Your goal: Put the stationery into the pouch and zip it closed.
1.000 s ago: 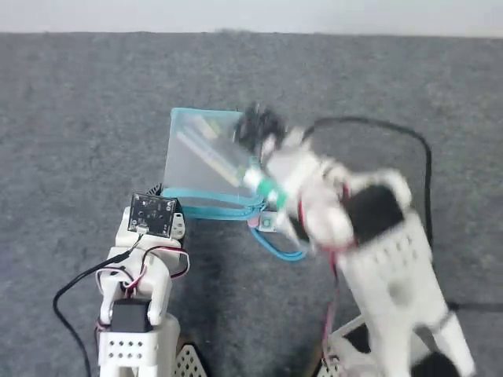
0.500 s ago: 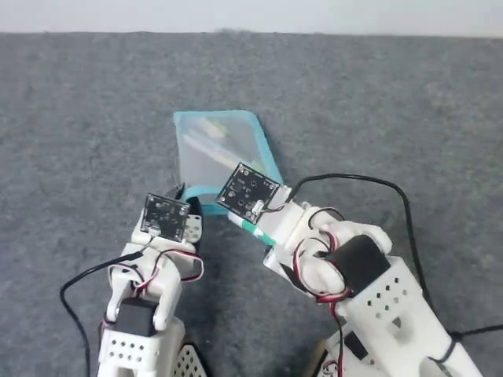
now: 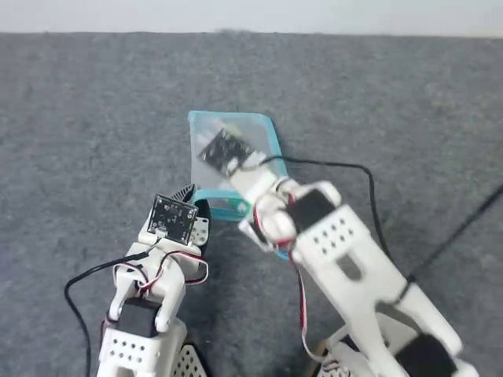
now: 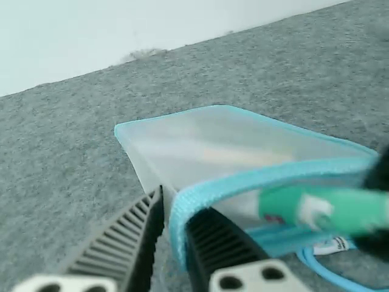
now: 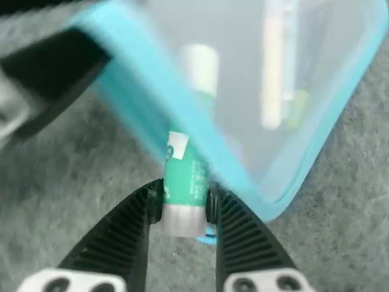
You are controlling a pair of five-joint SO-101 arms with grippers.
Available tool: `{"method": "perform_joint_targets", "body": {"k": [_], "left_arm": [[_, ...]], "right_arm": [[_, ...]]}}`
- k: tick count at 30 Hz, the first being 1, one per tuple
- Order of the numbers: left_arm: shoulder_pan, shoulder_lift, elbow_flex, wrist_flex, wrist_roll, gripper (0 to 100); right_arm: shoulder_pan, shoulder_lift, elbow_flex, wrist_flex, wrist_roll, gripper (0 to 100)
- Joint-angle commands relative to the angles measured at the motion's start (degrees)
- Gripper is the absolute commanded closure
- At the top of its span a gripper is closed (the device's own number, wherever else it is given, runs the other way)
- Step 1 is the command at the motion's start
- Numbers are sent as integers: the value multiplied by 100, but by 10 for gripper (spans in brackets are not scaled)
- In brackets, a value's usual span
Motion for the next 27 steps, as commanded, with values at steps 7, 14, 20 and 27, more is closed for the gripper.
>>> {"method": "perform_joint_targets", "body": {"k": [7, 14, 20, 27], "left_arm": [[79, -26, -382, 35, 114, 989], [53, -26, -374, 35, 105, 989], [35, -35, -374, 26, 105, 989], [26, -35, -374, 18, 97, 989]], "right_arm": [[382, 1569, -2084, -92, -738, 959], [251, 1675, -2127, -189, -703, 751], [251, 1622, -2119, -136, -730, 749], [233, 40, -1108, -119, -712, 749]]}}
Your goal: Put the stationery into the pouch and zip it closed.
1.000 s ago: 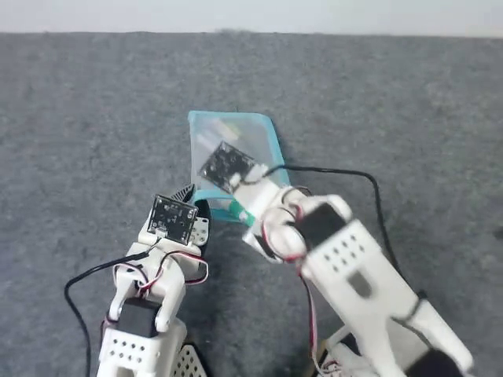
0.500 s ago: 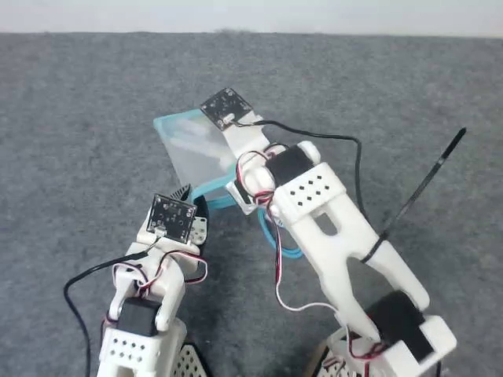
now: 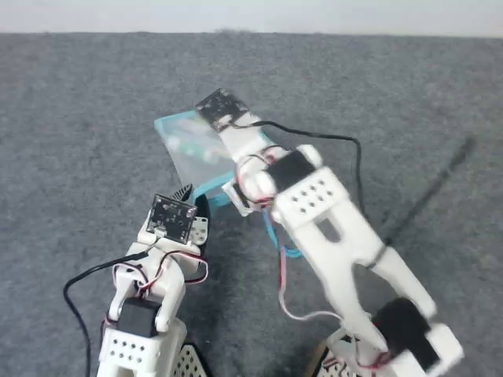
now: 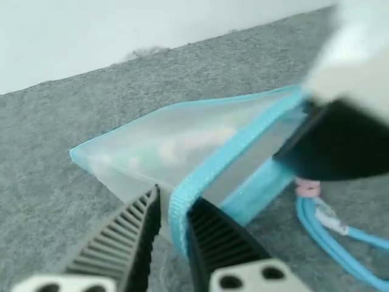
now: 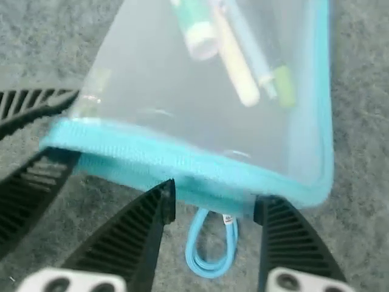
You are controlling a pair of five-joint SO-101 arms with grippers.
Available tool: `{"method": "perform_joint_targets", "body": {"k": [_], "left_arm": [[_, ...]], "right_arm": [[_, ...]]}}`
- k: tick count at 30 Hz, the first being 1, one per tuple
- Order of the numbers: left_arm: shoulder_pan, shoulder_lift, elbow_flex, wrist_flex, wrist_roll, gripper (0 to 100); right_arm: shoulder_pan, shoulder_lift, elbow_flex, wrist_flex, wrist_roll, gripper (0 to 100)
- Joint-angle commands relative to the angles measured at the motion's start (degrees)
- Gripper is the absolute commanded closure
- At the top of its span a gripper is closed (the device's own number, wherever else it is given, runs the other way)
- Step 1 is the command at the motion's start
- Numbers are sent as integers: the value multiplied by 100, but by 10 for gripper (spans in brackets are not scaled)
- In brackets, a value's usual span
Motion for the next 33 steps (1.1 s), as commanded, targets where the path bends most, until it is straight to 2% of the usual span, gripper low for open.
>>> {"method": "perform_joint_targets", "body": {"k": [1, 7, 11, 16, 23, 27, 30, 33], "left_arm": [[35, -44, -382, 18, 44, 989], [35, -44, -391, 26, 44, 989], [35, -44, -391, 26, 44, 989], [35, -44, -400, 18, 62, 989], [35, -44, -400, 18, 53, 989], [35, -44, -400, 18, 53, 989], [35, -44, -400, 18, 44, 989], [35, -44, -391, 18, 44, 989]], "right_arm": [[48, -1525, 747, -233, -26, 749], [470, -4101, 3543, -1508, -9, 750], [673, -4769, 4624, -1877, 18, 751], [620, -4224, 5292, -2659, 176, 751], [611, -2668, 5301, -4233, 167, 750], [620, -1842, 5196, -5130, -360, 750], [646, -1402, 4905, -5420, -791, 750], [655, -1130, 4668, -5596, -888, 750]]}}
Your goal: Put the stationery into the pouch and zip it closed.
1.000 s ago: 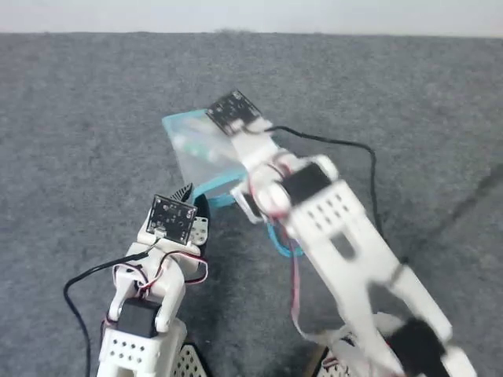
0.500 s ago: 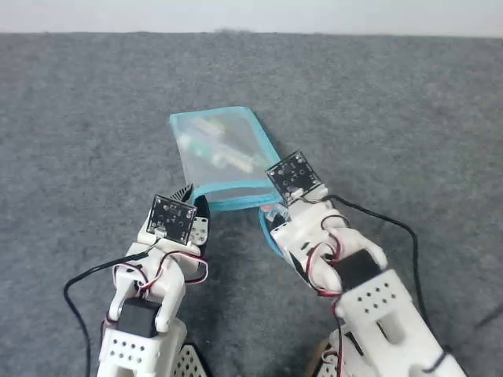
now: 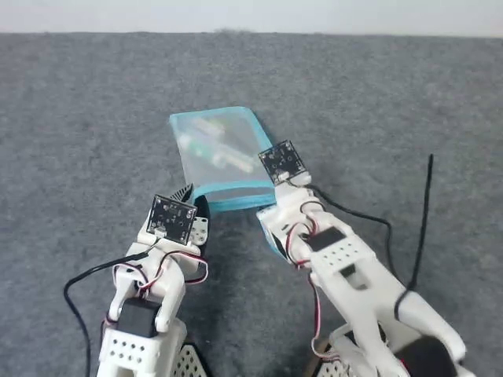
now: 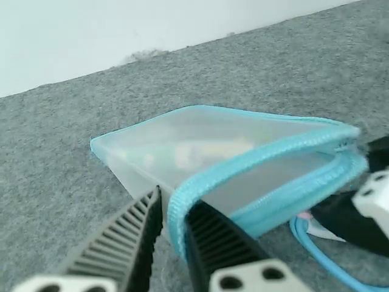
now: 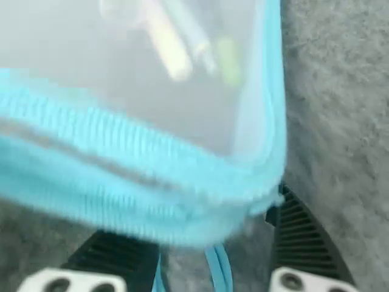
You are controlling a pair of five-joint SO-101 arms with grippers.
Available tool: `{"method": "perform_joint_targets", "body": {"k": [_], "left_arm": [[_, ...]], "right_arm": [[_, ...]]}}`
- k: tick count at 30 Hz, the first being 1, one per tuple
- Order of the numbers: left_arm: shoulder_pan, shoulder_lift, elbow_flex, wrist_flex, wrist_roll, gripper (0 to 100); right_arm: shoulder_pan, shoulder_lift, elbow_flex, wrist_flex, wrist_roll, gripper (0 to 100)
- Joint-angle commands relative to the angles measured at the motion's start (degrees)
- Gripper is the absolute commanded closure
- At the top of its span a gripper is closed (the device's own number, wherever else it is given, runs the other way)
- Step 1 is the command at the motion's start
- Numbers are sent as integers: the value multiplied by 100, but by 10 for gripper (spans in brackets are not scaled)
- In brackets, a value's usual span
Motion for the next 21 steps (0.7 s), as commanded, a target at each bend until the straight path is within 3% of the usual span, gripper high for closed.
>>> {"method": "perform_joint_targets", "body": {"k": [1, 12, 17, 21], "left_arm": [[26, -35, -391, 26, 70, 989], [26, -35, -382, 35, 70, 989], [26, -35, -382, 35, 70, 989], [26, -35, -382, 35, 70, 989]], "right_arm": [[92, 154, -484, -382, -193, 750], [101, 233, -484, -884, -202, 760], [101, 233, -466, -866, -167, 994], [259, 31, -536, -40, 334, 990]]}}
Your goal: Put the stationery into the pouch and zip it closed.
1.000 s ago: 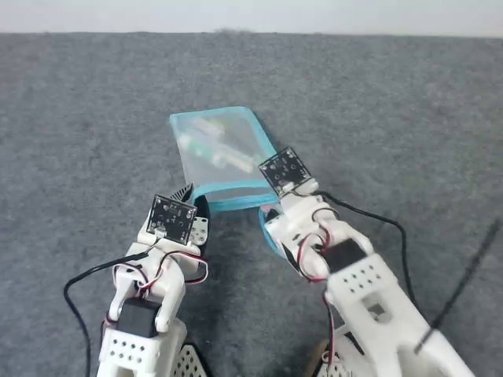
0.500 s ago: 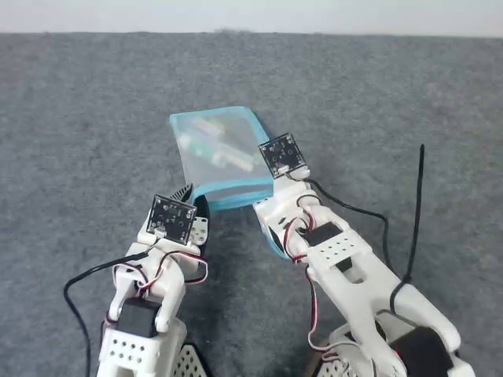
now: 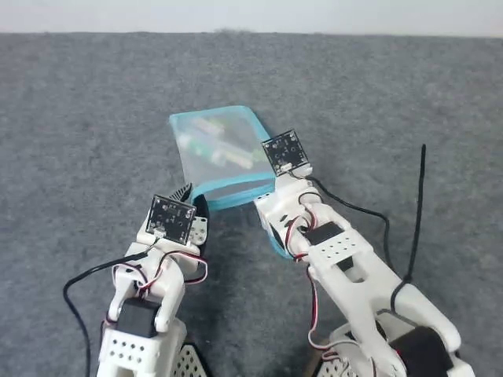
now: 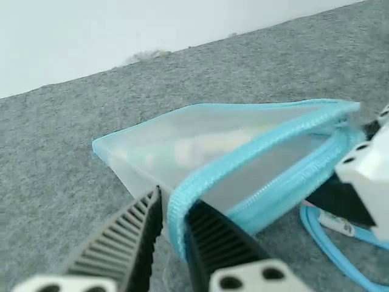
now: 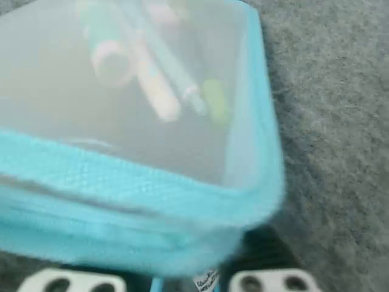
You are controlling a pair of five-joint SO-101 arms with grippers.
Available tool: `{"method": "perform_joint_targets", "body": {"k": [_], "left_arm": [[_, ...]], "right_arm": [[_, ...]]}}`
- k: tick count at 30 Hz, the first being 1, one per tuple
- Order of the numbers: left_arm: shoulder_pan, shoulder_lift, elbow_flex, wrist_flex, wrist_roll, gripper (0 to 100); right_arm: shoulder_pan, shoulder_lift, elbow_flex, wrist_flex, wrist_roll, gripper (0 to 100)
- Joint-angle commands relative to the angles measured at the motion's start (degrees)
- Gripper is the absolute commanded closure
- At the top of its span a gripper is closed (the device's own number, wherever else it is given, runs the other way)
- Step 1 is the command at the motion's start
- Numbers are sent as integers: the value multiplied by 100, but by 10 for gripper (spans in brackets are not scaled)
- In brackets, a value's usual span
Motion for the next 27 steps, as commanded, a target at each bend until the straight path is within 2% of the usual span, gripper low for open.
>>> {"method": "perform_joint_targets", "body": {"k": [1, 3, 6, 11, 15, 20, 27], "left_arm": [[35, -35, -374, 35, 70, 989], [35, -35, -374, 26, 70, 989], [35, -35, -374, 26, 70, 989], [35, -26, -374, 26, 62, 989], [26, -9, -382, 9, 62, 989], [26, -9, -382, 9, 62, 989], [26, -9, -374, 35, 62, 989]], "right_arm": [[163, -295, -510, 1095, 774, 997], [215, -523, -870, 2105, 1248, 992], [207, -866, -1310, 3196, 1398, 992], [180, -1473, -1811, 4198, 1679, 992], [-347, -1903, -2171, 4963, 1934, 992], [-1235, -2220, -2444, 5411, 2004, 992], [-1912, -2220, -2602, 5323, 2207, 992]]}}
